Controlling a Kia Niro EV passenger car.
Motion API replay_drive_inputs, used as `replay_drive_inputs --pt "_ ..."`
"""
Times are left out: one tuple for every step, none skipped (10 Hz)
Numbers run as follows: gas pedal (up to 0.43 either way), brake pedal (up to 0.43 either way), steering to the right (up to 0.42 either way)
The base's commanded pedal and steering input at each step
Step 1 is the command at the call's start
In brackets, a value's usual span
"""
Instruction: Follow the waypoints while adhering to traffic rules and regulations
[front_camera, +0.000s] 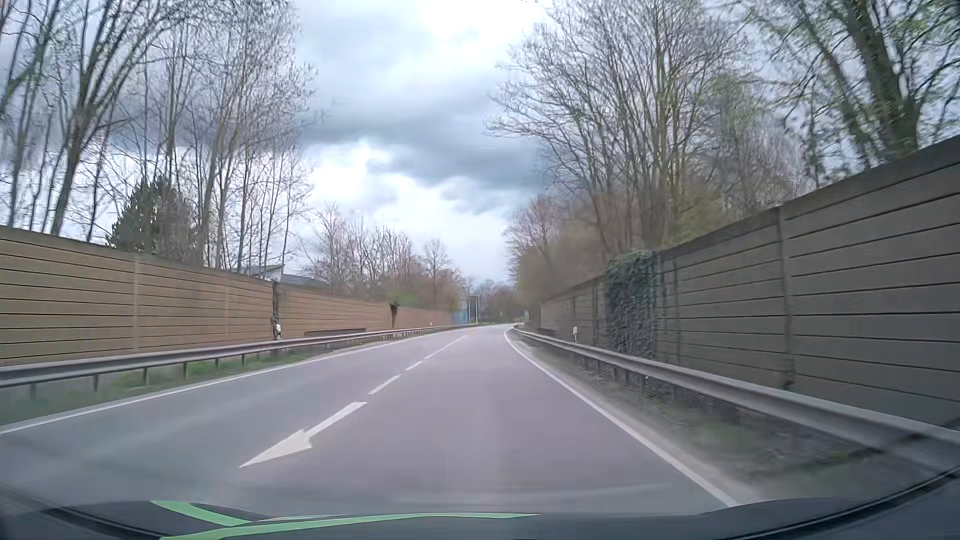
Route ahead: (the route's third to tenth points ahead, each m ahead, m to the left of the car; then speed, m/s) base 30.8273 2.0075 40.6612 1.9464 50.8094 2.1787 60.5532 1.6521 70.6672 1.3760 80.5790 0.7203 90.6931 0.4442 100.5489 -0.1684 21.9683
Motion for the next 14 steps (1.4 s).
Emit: replay_drive_inputs --pt "0.209 0.0 0.004" --pt "0.209 0.0 0.004" --pt "0.209 0.0 0.004" --pt "0.209 0.0 0.004" --pt "0.209 0.0 0.004" --pt "0.209 0.0 0.004" --pt "0.209 0.0 0.003" --pt "0.209 0.0 0.004" --pt "0.209 0.0 0.004" --pt "0.209 0.0 0.004" --pt "0.209 0.0 0.003" --pt "0.209 0.0 0.003" --pt "0.209 0.0 0.003" --pt "0.209 0.0 0.003"
